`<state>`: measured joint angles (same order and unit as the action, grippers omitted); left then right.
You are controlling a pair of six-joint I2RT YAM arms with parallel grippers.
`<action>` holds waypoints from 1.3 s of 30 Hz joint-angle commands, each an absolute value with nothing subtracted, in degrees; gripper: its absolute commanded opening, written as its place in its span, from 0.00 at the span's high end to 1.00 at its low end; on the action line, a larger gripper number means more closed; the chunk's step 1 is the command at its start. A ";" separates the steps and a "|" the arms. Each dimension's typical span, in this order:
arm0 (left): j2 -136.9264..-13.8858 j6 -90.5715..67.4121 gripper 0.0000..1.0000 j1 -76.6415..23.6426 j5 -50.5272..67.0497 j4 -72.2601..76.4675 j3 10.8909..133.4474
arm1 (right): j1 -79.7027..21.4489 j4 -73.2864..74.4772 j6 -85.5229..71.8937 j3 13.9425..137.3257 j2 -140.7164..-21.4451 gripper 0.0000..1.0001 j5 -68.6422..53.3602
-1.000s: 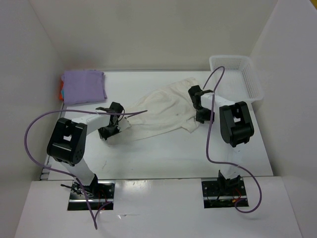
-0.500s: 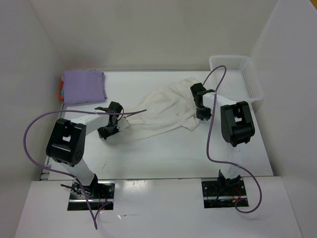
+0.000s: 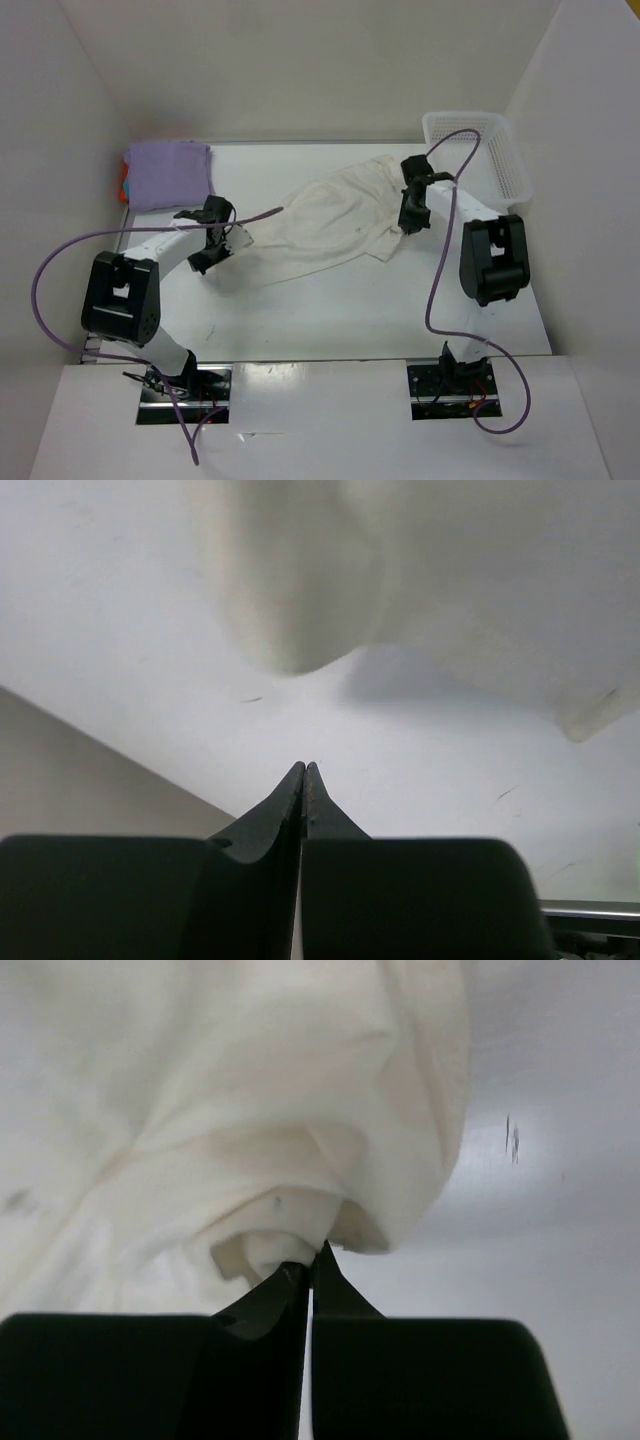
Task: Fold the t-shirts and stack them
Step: Flatten out the tshirt
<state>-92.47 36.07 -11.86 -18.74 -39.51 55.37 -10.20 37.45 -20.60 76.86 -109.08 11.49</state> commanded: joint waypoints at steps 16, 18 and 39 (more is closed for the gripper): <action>-71.37 44.03 0.54 -17.21 3.69 -52.65 63.21 | -9.49 57.39 -22.94 92.30 -79.28 1.00 -9.22; -72.59 43.34 0.44 -22.05 2.56 -50.63 59.60 | -9.49 55.64 -24.16 88.27 -78.67 1.00 -10.63; -95.27 39.47 0.23 -34.63 -10.02 -30.77 48.33 | -8.96 49.13 -26.89 77.96 -78.66 1.00 -15.38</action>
<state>-91.61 41.60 -35.42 -6.55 -42.13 49.30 -9.34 51.64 -26.98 77.41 -79.33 -14.85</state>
